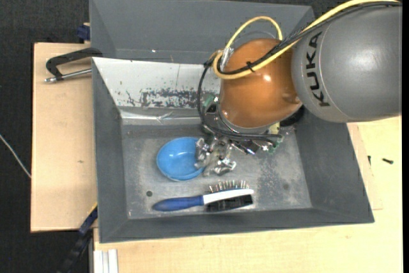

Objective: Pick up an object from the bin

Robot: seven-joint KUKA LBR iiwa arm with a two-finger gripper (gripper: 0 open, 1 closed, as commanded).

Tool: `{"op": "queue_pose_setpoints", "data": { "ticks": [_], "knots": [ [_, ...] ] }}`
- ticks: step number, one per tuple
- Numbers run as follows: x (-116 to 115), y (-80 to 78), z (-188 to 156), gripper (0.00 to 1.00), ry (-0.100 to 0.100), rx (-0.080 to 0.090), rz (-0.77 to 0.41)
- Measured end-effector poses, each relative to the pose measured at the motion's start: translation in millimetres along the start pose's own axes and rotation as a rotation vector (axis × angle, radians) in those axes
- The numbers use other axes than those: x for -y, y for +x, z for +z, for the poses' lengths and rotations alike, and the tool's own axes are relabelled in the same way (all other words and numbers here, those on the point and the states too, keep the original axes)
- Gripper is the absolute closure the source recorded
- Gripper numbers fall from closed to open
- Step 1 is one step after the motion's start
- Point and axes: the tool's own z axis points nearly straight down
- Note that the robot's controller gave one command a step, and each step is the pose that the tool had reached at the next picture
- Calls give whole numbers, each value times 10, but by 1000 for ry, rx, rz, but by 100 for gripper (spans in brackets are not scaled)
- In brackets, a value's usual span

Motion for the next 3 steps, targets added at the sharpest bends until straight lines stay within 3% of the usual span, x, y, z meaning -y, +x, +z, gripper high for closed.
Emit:
{"op": "queue_pose_setpoints", "data": {
  "ticks": [1, 2, 3],
  "knots": [
    [119, -45, -110, 100, 3, 6, 358],
    [504, 219, 12, 100, 3, 5, 537],
    [401, -325, -55, 100, 3, 9, 532]
  ]
}}
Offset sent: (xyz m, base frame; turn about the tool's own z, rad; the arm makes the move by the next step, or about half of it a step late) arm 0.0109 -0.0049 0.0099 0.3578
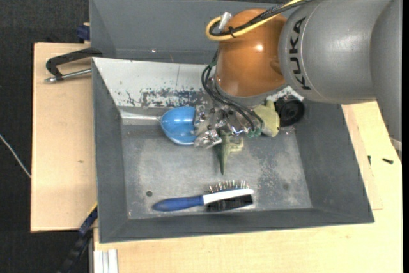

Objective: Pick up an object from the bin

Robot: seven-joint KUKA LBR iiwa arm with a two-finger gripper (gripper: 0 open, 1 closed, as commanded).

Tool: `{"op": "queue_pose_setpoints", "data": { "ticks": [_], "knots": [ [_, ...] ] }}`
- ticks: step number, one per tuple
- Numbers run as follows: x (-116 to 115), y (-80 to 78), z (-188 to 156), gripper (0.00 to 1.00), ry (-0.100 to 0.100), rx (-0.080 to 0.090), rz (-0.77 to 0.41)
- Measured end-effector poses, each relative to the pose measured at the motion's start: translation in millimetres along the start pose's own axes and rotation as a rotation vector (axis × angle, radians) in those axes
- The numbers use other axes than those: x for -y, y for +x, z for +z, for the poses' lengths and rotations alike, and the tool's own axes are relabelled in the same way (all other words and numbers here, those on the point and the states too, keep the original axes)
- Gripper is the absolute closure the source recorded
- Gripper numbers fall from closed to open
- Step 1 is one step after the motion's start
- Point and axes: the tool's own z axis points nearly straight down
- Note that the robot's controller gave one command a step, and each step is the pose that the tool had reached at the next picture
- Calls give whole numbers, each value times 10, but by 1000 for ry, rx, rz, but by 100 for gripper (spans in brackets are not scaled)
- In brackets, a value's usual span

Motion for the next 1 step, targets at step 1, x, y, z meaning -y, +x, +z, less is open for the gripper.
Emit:
{"op": "queue_pose_setpoints", "data": {
  "ticks": [1],
  "knots": [
    [-191, 461, -748, 100, 2, 1, -1]
  ]
}}
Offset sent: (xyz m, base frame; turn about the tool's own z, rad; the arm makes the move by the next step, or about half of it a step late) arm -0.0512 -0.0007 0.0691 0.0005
